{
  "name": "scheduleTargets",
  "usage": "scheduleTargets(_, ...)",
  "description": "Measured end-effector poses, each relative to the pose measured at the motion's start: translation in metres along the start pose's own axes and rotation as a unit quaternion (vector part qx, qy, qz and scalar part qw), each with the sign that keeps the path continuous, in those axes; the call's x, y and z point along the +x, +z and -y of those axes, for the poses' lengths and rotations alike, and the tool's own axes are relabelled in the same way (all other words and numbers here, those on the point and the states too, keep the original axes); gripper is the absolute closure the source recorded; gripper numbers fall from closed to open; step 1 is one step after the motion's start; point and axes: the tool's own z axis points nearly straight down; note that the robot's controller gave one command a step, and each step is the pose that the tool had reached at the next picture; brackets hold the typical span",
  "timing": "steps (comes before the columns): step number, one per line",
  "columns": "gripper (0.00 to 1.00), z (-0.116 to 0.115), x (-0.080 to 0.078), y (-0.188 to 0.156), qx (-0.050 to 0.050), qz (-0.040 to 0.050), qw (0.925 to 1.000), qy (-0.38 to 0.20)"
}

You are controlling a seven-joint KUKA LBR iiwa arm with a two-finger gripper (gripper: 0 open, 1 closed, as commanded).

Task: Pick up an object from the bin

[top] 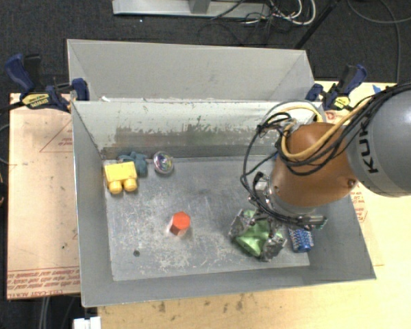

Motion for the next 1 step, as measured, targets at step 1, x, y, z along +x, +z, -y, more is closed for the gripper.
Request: scheduleTargets(1, 1.0, -0.0105, -0.0025, -0.1493, 0.004, 0.0026, 1.0, -0.005)
